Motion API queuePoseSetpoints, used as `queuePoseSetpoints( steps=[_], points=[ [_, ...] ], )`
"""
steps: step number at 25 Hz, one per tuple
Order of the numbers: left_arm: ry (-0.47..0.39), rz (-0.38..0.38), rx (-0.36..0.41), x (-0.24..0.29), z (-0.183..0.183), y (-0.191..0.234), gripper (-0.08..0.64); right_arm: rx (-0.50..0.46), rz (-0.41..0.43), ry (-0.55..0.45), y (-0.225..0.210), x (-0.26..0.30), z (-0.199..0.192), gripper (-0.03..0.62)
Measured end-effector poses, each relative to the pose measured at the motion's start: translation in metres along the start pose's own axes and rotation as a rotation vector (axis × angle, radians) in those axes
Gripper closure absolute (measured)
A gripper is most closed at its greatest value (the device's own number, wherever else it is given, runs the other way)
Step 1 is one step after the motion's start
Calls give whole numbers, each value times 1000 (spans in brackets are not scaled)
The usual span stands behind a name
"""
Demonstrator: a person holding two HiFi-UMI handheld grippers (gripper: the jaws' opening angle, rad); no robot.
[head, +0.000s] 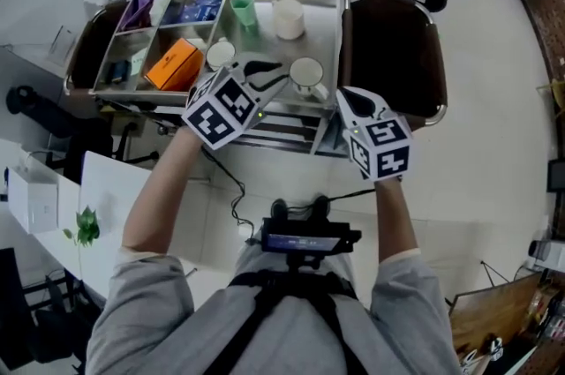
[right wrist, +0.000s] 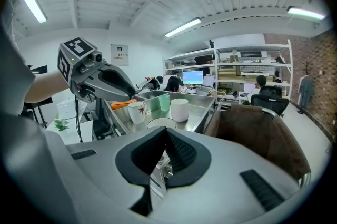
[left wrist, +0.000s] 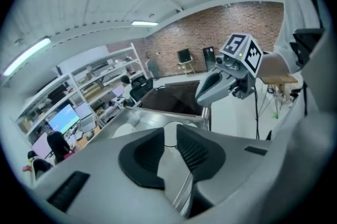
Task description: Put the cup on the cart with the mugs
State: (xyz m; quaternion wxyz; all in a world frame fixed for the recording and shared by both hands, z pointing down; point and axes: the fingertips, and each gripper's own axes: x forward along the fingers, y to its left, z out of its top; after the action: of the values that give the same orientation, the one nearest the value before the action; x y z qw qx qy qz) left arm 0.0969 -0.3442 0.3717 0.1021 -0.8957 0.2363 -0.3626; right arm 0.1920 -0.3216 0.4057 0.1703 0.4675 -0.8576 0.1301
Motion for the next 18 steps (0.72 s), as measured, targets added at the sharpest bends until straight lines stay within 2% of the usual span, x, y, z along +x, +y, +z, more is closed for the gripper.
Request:
queuePoseSetpoints(
  steps=[1, 3, 12, 18],
  points=[
    [-23, 40, -36, -5, -3, 1, 522, -2, 3, -1, 2, -1, -1, 586],
    [-62, 103, -112, -15, -10, 1, 557, -4, 5, -3, 6, -2, -4, 586],
    [-194, 252, -448, -49, -49, -13, 560, 16, 72, -32, 32, -14, -12, 586],
    [-208, 313, -584, -60, -88, -32, 560, 54, 84, -20, 42, -20, -38, 586]
  ],
)
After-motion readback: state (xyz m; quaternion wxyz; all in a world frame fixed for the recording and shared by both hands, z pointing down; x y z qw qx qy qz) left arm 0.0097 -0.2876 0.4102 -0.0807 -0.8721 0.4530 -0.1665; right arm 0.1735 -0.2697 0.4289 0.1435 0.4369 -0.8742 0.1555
